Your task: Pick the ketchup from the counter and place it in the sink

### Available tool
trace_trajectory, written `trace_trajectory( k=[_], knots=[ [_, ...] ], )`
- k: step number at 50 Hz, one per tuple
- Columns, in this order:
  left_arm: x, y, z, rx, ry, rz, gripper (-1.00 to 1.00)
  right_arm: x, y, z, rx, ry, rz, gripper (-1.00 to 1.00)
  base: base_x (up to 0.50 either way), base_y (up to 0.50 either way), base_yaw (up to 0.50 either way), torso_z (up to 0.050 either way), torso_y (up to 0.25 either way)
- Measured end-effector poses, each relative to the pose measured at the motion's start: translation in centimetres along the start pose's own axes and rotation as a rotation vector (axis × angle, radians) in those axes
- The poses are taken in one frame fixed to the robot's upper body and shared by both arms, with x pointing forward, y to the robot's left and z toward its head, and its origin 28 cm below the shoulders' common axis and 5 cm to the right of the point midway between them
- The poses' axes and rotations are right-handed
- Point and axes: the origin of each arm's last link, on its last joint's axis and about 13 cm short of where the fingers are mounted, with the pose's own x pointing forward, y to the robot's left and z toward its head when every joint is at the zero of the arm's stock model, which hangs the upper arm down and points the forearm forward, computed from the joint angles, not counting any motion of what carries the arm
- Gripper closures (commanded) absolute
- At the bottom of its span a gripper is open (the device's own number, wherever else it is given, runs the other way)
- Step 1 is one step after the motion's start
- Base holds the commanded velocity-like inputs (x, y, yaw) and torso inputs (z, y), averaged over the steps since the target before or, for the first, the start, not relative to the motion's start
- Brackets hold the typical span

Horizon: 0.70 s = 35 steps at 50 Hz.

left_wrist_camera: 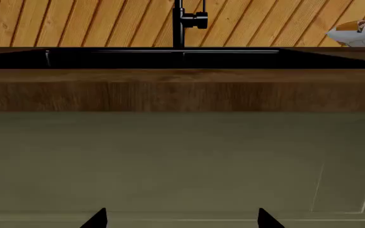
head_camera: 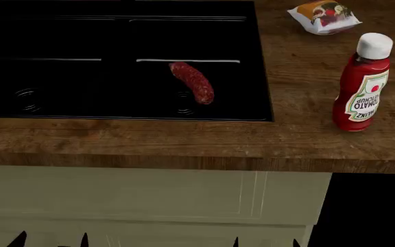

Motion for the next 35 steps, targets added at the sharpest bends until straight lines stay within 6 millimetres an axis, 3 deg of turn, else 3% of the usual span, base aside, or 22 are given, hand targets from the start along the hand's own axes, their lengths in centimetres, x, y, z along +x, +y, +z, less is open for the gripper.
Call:
trace_trajectory(
  k=[35],
  knots=[
    [-0.40,0.12,0.22,-0.009,-0.023,0.000,-1.00,-0.31,0.20,0.13,-0.003,-0.011,0.009,-1.00,0.00,0.00,0.00,0.000,0.000]
  ],
)
